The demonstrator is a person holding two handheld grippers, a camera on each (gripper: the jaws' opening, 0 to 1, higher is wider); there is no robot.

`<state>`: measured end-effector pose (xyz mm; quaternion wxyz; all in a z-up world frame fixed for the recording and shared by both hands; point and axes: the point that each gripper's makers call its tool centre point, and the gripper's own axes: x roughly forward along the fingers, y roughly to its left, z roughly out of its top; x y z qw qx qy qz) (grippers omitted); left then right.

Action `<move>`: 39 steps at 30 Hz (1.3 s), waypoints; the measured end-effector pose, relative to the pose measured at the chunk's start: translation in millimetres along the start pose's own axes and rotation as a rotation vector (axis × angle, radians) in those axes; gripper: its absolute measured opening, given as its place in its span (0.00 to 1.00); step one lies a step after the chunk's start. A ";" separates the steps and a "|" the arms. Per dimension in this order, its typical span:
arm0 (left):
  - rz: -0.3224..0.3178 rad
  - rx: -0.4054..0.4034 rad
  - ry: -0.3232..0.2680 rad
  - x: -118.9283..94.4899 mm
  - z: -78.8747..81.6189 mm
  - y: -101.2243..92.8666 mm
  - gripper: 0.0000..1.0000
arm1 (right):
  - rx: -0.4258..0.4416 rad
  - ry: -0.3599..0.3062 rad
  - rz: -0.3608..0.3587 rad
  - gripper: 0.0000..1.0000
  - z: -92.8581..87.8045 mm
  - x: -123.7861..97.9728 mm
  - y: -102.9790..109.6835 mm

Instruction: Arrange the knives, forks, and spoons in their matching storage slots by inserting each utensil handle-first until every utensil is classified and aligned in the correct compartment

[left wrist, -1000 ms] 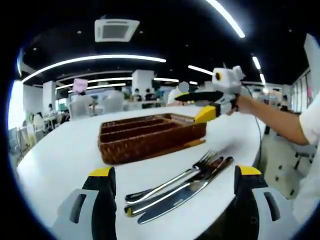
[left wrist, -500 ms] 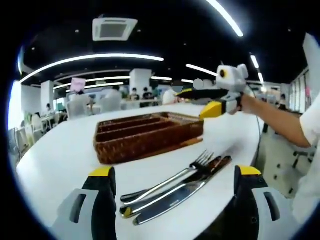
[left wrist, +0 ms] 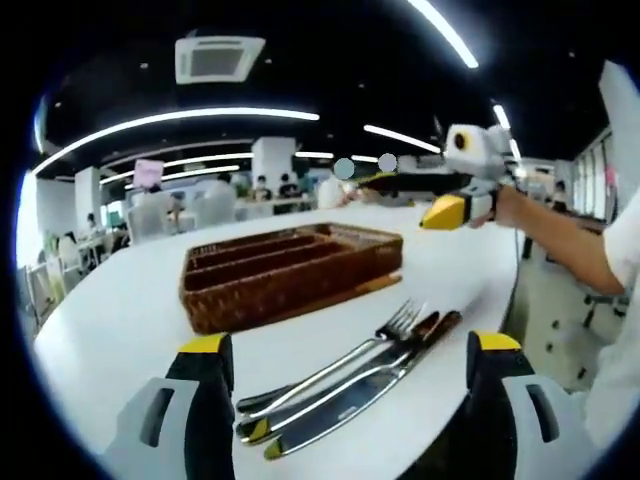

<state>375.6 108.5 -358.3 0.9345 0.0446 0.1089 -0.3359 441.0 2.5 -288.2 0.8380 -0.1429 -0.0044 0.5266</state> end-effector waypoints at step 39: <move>-0.144 0.072 0.089 15.3 -1.2 4.5 0.75 | 0.113 -0.088 -0.106 0.97 -5.8 -47.4 34.2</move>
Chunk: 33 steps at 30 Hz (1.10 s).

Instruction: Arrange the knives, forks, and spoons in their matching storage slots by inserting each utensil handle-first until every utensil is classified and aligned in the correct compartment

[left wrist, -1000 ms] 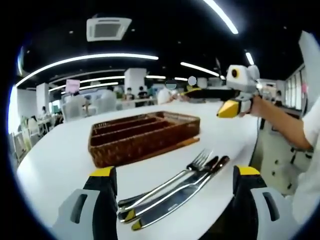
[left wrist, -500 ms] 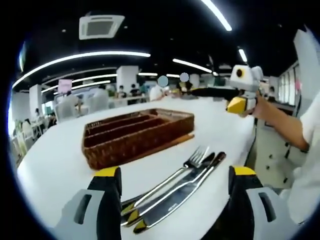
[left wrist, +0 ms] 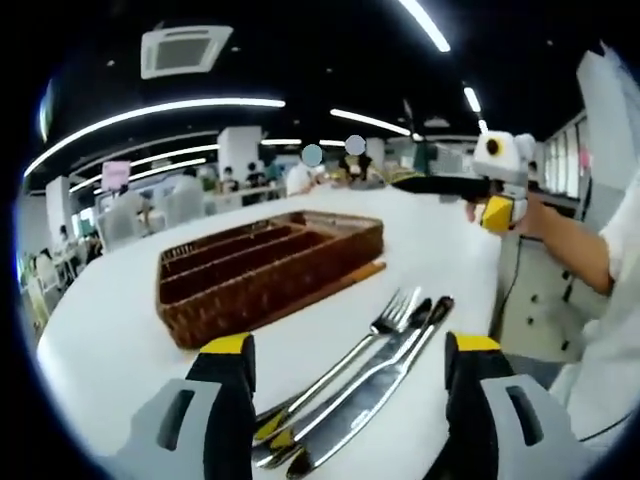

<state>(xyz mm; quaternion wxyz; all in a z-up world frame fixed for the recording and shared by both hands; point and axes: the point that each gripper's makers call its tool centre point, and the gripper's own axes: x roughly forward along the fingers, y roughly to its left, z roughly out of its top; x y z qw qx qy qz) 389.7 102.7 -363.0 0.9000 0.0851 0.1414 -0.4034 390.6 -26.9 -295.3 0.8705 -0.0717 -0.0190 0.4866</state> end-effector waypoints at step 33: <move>-0.339 0.109 0.333 40.3 -19.3 -1.0 0.24 | 0.178 -0.059 -0.134 0.98 -29.3 -73.4 8.8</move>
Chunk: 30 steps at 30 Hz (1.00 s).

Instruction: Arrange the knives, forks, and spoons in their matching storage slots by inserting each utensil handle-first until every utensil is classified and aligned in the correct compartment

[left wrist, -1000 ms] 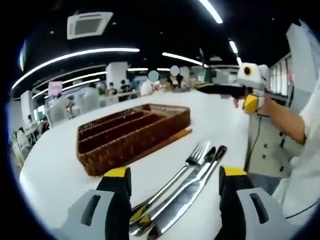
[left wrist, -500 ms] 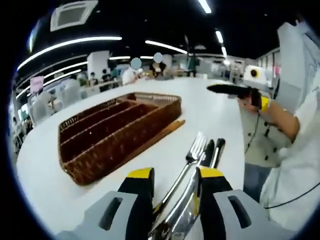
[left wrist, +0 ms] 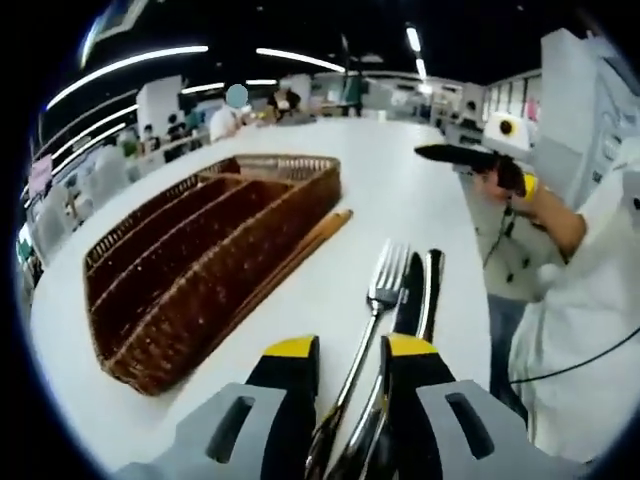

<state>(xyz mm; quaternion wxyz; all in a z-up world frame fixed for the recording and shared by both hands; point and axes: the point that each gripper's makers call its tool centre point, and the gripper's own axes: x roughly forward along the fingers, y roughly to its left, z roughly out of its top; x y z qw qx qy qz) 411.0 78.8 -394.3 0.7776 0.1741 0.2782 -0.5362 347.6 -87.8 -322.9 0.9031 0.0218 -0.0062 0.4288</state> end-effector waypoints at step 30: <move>-0.108 0.232 0.103 22.8 7.1 0.0 0.03 | 0.041 -0.013 -0.035 0.97 -7.6 -13.5 -10.5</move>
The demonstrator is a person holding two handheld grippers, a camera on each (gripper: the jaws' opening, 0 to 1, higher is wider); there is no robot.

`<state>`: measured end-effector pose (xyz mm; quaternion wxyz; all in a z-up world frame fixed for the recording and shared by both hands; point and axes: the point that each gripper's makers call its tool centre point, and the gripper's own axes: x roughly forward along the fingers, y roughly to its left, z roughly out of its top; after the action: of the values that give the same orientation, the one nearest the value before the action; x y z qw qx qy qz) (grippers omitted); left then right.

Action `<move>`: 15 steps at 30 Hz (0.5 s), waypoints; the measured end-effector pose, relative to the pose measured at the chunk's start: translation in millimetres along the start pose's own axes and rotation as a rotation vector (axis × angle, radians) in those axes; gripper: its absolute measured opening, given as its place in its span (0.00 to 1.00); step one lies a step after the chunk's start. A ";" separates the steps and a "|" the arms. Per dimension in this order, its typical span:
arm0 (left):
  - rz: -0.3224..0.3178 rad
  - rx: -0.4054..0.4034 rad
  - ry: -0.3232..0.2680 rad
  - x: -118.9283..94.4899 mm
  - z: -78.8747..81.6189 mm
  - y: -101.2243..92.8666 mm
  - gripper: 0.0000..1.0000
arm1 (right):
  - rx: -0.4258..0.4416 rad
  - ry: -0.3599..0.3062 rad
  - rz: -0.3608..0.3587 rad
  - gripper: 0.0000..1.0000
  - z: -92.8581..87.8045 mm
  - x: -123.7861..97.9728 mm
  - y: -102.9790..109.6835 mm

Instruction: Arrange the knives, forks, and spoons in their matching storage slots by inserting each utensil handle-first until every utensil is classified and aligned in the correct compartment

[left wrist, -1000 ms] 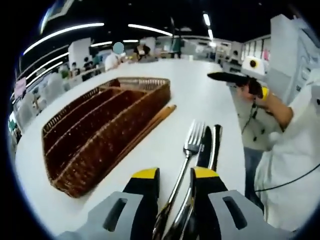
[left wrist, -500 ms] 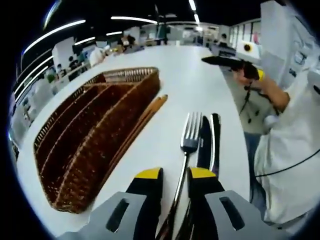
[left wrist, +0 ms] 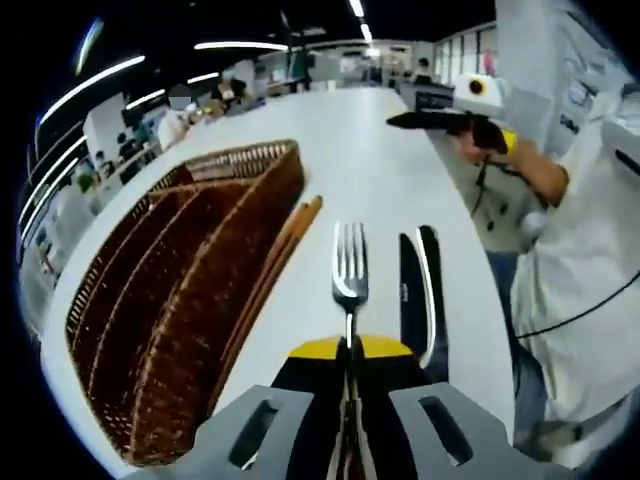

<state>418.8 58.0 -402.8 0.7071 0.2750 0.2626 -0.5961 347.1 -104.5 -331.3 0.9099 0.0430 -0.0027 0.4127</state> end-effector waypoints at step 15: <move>-0.006 -0.139 -0.066 3.9 5.5 1.3 0.21 | 0.014 0.006 0.018 0.97 -2.5 5.8 6.5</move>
<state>420.9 51.6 -401.6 0.7309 0.2047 0.2807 -0.5875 346.0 -95.7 -333.1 0.9057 0.0482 0.0027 0.4212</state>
